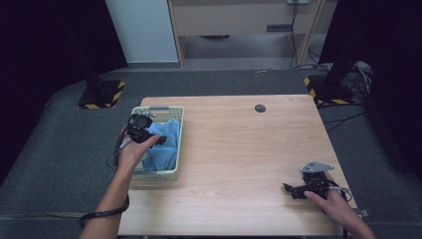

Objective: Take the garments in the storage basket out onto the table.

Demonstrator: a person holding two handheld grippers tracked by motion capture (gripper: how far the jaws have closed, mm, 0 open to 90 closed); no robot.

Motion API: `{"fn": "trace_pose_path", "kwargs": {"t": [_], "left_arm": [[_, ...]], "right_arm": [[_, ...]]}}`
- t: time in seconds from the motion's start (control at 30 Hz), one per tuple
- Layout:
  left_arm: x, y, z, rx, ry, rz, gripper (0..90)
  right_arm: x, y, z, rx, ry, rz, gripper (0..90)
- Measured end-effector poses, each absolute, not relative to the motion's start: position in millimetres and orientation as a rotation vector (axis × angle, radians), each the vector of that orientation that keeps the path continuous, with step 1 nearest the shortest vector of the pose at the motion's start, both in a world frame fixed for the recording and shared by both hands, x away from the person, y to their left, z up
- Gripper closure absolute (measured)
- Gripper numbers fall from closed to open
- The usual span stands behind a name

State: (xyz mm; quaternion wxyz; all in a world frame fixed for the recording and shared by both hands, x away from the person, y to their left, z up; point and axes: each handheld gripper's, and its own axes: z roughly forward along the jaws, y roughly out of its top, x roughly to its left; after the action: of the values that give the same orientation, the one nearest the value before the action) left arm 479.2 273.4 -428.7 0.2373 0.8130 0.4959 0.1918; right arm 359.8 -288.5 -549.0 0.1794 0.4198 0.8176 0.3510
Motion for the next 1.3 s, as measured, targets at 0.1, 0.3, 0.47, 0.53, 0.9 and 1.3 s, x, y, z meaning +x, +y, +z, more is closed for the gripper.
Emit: {"fn": "trace_pose_path", "kwargs": {"t": [0.1,0.3,0.47,0.53,0.9,1.3], "left_arm": [[482,275,-433,2.223,1.370,0.513,4.0],[489,272,-440,2.235,1.371,0.484,3.5],[492,268,-447,2.240,1.365,0.450,3.2],[493,266,-449,2.241,1.356,0.444,2.6],[497,258,-469,2.276,1.343,0.406,1.3],[503,252,-488,2.253,1.340,0.317,0.0]], "right_arm": [[360,-288,-549,1.187,2.311,0.991,0.5],[360,-289,-549,1.185,2.312,0.991,0.5],[360,-288,-549,1.186,2.311,0.992,0.5],[360,-289,-549,1.185,2.311,0.992,0.5],[360,-289,-549,1.185,2.311,0.992,0.5],[360,-288,-549,1.186,2.311,0.992,0.5]]}}
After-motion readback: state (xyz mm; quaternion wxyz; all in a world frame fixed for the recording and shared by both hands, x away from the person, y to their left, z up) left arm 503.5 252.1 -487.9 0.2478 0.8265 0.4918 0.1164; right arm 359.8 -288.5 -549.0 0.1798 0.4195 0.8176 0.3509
